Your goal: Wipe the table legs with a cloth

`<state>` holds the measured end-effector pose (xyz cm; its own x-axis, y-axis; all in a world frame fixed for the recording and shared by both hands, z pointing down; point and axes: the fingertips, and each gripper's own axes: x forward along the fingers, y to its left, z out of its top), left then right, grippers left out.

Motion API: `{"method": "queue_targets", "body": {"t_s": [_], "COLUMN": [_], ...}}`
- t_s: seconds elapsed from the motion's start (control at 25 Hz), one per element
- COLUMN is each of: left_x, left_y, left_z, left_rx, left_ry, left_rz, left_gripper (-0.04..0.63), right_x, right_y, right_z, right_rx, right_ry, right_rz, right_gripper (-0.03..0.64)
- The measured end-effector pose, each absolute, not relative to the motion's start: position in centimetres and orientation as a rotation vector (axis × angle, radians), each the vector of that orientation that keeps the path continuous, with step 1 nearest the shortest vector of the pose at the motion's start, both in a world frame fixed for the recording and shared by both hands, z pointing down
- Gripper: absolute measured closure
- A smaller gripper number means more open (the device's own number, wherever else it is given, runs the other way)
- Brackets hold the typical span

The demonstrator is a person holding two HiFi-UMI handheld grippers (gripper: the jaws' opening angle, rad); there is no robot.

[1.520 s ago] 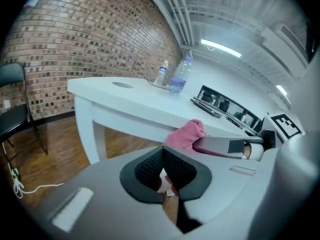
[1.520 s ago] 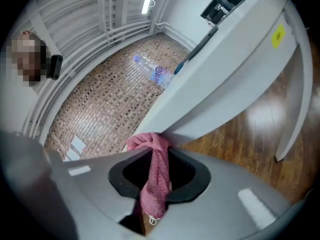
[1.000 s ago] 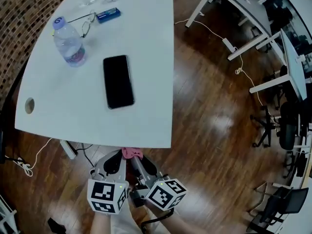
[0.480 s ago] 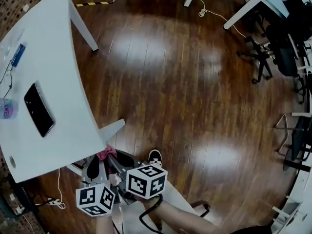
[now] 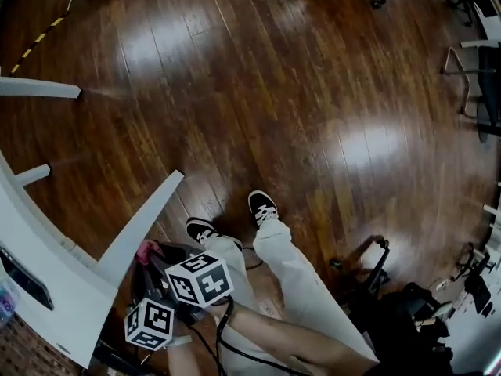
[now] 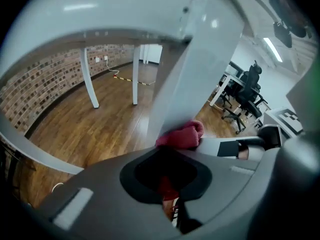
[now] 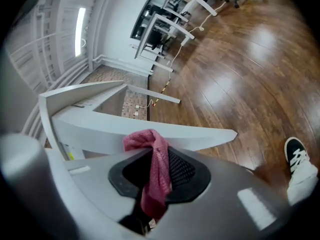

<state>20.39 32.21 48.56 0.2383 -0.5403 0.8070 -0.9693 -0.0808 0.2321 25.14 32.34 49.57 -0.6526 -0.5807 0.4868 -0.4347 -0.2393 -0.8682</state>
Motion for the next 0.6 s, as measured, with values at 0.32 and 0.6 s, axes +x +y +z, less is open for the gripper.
{"method": "queue_targets", "body": {"t_s": [0.32, 0.6], "left_x": [20.3, 20.1], "left_y": [32.5, 32.8], "left_z": [58.8, 67.7], "left_rx": [1.738, 1.723], "left_ry": [-1.186, -1.130], "left_rz": [0.809, 0.886], "left_gripper": [0.593, 0.594], "right_x": [25.2, 25.9], "right_y": [32.9, 32.8], "right_z": [60.0, 69.9], "right_rx": [-1.400, -1.498], "right_ry": [1.575, 1.426], "right_rz": [-2.076, -2.097], "right_gripper": [0.554, 0.554]}}
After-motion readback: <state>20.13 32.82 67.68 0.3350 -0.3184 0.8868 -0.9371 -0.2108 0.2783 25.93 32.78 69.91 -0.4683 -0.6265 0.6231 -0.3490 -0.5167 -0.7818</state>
